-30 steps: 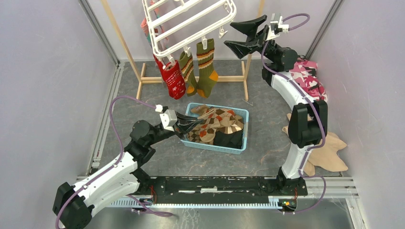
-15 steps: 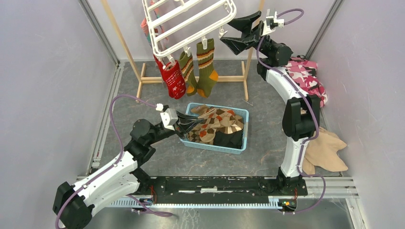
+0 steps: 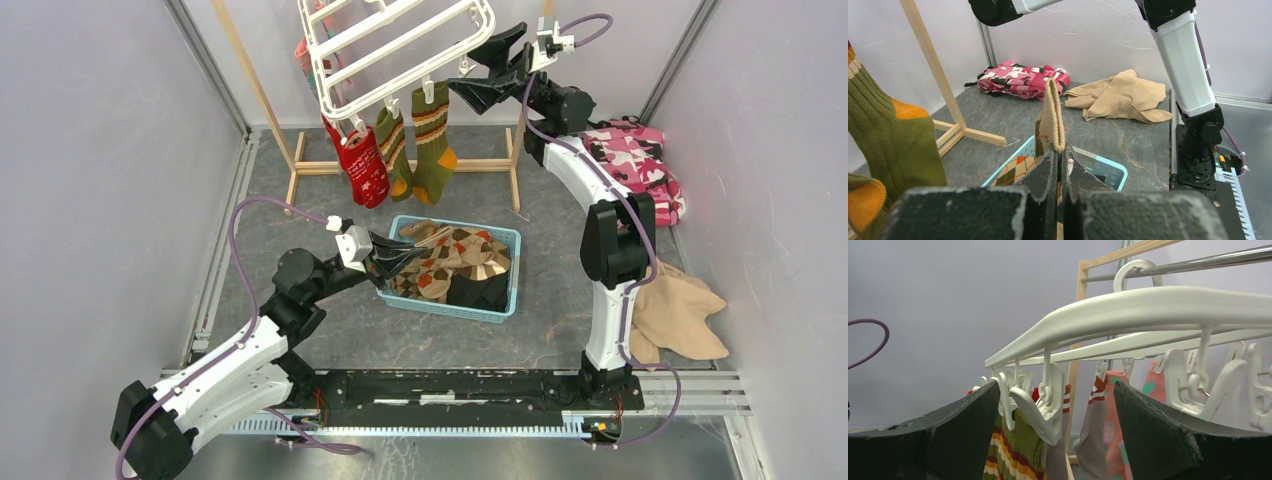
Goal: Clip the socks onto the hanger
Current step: Open the clamp at the hanger.
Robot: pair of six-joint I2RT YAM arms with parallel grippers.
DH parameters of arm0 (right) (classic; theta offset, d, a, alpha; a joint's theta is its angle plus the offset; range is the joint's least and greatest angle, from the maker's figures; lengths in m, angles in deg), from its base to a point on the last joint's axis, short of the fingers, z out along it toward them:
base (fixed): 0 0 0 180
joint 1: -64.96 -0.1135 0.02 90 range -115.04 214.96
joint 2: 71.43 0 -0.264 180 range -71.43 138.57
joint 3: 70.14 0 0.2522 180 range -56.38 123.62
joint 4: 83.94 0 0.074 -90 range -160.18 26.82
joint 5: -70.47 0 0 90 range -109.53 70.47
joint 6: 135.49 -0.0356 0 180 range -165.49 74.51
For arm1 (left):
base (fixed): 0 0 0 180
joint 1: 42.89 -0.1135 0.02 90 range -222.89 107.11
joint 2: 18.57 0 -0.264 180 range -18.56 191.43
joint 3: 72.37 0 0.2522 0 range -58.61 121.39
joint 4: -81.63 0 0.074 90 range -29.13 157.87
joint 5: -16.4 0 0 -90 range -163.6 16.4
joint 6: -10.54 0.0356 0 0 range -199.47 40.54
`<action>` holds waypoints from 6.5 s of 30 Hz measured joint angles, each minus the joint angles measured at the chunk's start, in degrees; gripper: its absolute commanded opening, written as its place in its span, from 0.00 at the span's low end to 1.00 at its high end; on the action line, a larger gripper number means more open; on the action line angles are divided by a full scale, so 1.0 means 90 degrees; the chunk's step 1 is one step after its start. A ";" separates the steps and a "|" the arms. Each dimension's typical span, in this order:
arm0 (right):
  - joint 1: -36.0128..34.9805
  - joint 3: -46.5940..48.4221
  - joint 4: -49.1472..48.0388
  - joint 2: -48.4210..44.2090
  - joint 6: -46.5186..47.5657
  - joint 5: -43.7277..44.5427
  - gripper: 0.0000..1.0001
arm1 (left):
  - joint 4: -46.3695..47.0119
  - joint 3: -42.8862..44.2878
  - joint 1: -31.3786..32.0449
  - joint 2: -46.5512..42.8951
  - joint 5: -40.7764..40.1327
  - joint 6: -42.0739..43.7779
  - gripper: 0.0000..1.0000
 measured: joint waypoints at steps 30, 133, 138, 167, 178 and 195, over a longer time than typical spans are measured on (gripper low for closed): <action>0.0017 0.0046 -0.0304 0.0032 -0.0287 -0.0068 0.72 | -0.0095 0.0107 0.0000 -0.0005 0.0046 -0.0002 0.02; 0.0039 0.0085 -0.0736 -0.0185 -0.0874 -0.0466 0.52 | -0.0119 0.0304 0.0000 -0.0058 0.0114 -0.0015 0.02; 0.0039 0.0085 -0.0661 -0.0209 -0.0818 -0.0444 0.53 | -0.0119 0.0308 0.0000 -0.0058 0.0114 -0.0015 0.02; -0.0046 0.0085 0.0024 -0.0226 -0.0257 -0.0427 0.62 | -0.0119 0.0308 0.0000 -0.0061 0.0114 -0.0015 0.02; -0.0046 0.0085 0.0202 -0.0381 -0.0097 -0.0357 0.57 | -0.0119 0.0308 0.0000 -0.0061 0.0114 -0.0015 0.02; -0.0046 0.0085 0.0328 -0.0406 0.0000 -0.0335 0.15 | -0.0114 0.0393 0.0000 0.0061 0.0102 -0.0015 0.02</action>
